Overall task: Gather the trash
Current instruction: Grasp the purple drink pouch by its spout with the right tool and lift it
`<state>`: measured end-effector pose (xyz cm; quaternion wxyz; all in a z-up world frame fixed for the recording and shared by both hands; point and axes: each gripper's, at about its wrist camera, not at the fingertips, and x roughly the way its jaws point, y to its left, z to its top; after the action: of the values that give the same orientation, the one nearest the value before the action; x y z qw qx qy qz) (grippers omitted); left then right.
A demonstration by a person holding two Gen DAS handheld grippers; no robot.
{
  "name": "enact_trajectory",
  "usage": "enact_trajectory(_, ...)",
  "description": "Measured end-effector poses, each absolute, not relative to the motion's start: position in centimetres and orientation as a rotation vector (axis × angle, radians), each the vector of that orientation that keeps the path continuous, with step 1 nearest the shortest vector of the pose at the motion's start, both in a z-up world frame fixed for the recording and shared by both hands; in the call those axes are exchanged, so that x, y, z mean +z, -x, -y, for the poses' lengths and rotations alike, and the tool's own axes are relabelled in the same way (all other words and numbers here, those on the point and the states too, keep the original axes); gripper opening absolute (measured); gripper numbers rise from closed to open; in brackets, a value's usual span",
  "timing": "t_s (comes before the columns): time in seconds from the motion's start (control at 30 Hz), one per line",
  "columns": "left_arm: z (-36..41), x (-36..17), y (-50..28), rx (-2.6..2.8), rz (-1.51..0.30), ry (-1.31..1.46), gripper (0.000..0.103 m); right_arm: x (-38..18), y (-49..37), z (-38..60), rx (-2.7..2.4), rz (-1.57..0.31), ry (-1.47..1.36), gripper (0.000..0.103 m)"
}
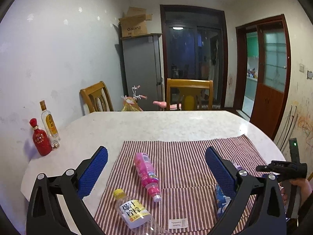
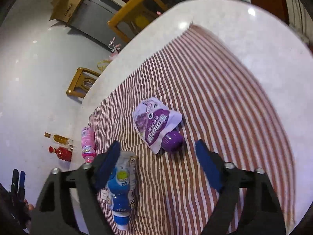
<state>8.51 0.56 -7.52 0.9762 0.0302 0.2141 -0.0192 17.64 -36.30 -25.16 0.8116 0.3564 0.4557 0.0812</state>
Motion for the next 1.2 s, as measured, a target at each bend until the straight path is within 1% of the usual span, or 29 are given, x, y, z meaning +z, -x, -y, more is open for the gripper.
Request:
enact_trajectory(0.03, -0.3, -7.7, -8.8, -0.043, -0.439, -0.066, 0.097, -25.6, -17.9, 36.2, 0.178, -0.982, -0.777, 0.07)
enact_trajectory(0.13, 0.2, -8.4, -9.7, -0.054, -0.462, -0.08, 0.097, -26.4, -19.0, 35.6, 0.174, -1.016, -0.746, 0.07)
enact_trajectory(0.37, 0.3, -9.3, -11.1, -0.046, -0.494, -0.079, 0.097, -26.0, -21.5, 31.6, 0.195, -1.069, -0.514, 0.069)
enact_trajectory(0.43, 0.3, -9.5, -11.5, -0.042, -0.502, -0.082, 0.097, -26.3, -22.0, 31.1, 0.225, -1.085, -0.549, 0.069)
enact_trajectory(0.6, -0.2, -9.9, -12.0, -0.031, -0.514, -0.079, 0.097, -28.1, -23.2, 31.2, 0.318, -1.086, -0.81, 0.069)
enact_trajectory(0.7, -0.6, -10.2, -12.2, -0.023, -0.523, -0.072, 0.097, -28.3, -24.3, 30.9, 0.321, -1.081, -0.844, 0.07)
enact_trajectory(0.77, -0.8, -10.4, -12.3, -0.019, -0.53, -0.068, 0.097, -28.0, -24.9, 30.3, 0.314, -1.083, -0.817, 0.069)
enact_trajectory(0.8, -0.9, -10.4, -12.4, -0.019, -0.533, -0.067, 0.097, -27.9, -25.2, 29.7, 0.311, -1.086, -0.788, 0.064)
enact_trajectory(0.83, -1.0, -10.5, -12.4, -0.018, -0.535, -0.066, 0.097, -27.7, -25.4, 29.1, 0.311, -1.092, -0.758, 0.055)
enact_trajectory(0.87, -1.1, -10.5, -12.5, -0.017, -0.538, -0.065, 0.097, -27.6, -25.3, 29.2, 0.314, -1.095, -0.74, 0.05)
enact_trajectory(0.9, -1.2, -10.5, -12.5, -0.017, -0.539, -0.064, 0.097, -27.7, -25.5, 28.5, 0.327, -1.107, -0.73, 0.043)
enact_trajectory(0.93, -1.4, -10.5, -12.6, -0.015, -0.54, -0.062, 0.097, -27.8, -25.3, 28.6, 0.328, -1.113, -0.724, 0.03)
enact_trajectory(0.97, -1.6, -10.5, -12.6, -0.009, -0.539, -0.06, 0.097, -27.9, -25.4, 28.1, 0.325, -1.118, -0.713, 0.025)
enact_trajectory(1.07, -2.3, -10.6, -12.6, 0.017, -0.536, -0.058, 0.097, -28.1, -25.7, 27.3, 0.351, -1.123, -0.713, 0.024)
enact_trajectory(1.13, -2.9, -10.7, -12.7, 0.035, -0.538, -0.055, 0.097, -27.8, -25.6, 27.3, 0.364, -1.111, -0.711, 0.016)
enact_trajectory(1.2, -3.7, -10.8, -12.9, 0.062, -0.542, -0.051, 0.097, -26.9, -25.5, 27.2, 0.356, -1.089, -0.697, 0.013)
